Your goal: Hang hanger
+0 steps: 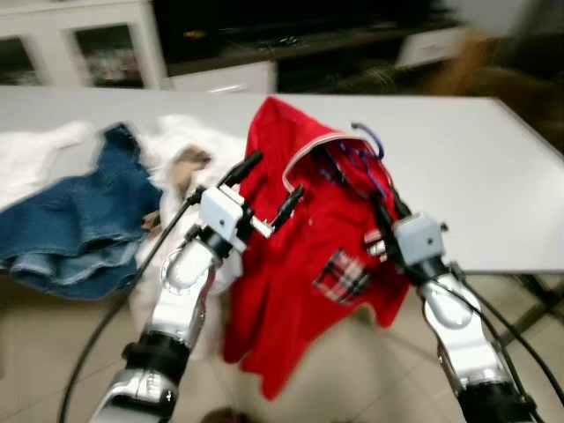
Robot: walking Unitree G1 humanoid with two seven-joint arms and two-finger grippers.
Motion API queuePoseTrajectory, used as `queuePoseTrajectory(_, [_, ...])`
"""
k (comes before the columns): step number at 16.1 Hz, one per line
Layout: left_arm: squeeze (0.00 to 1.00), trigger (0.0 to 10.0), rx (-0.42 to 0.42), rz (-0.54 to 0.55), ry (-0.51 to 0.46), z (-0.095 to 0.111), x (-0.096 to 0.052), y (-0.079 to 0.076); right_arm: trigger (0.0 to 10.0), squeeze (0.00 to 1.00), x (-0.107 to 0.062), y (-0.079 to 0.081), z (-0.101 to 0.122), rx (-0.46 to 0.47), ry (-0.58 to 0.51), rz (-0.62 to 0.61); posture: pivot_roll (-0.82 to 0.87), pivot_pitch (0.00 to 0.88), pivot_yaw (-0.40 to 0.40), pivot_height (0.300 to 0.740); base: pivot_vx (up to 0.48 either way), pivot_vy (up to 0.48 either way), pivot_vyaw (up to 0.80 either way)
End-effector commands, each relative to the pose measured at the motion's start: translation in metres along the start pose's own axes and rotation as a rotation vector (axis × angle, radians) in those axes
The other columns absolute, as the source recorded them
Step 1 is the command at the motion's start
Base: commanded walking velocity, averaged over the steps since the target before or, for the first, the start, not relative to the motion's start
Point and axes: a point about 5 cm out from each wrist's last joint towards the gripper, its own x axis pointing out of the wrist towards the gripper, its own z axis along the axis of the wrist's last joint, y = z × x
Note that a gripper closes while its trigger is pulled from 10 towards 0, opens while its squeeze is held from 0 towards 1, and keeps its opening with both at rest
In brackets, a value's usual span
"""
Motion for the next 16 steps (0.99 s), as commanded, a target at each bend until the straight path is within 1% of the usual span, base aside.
queuePoseTrajectory(1, [0.0,10.0,-0.005,-0.007,0.022,-0.002,-0.003,0.001,10.0,0.0,0.008,-0.003,0.01,-0.029,-0.058,-0.003,0.04,0.0,0.013,0.74,0.0,0.0,0.0])
queuePoseTrajectory(2, [0.0,10.0,-0.004,-0.008,0.033,-0.004,-0.003,0.001,10.0,0.0,0.008,-0.001,0.012,-0.043,-0.071,0.016,0.04,0.0,0.013,0.74,0.0,0.0,0.0])
queuePoseTrajectory(5, [0.0,10.0,-0.006,0.004,0.054,-0.006,-0.004,0.002,10.0,0.0,0.009,0.0,0.015,-0.037,-0.085,0.023,0.04,0.0,0.015,0.74,0.0,0.0,0.0])
queuePoseTrajectory(8, [0.0,10.0,-0.018,0.005,0.066,-0.008,-0.004,-0.001,10.0,0.0,0.008,0.002,0.015,-0.037,-0.088,0.028,0.04,0.0,0.015,0.74,0.0,0.0,0.0])
queuePoseTrajectory(12, [0.0,10.0,-0.049,0.009,0.112,-0.015,-0.006,-0.003,10.0,0.0,0.008,0.003,0.017,-0.053,-0.098,0.044,0.04,0.0,0.014,0.74,0.0,0.0,0.0])
queuePoseTrajectory(14, [0.0,10.0,-0.056,0.007,0.133,-0.018,-0.007,-0.005,10.0,0.0,0.008,0.004,0.02,-0.059,-0.12,0.054,0.04,0.0,0.014,0.74,0.0,0.0,0.0])
queuePoseTrajectory(16, [0.0,10.0,-0.063,0.014,0.147,-0.02,-0.008,-0.004,10.0,0.0,0.007,0.009,0.025,-0.065,-0.147,0.107,0.04,0.0,0.015,0.74,0.0,0.0,0.0])
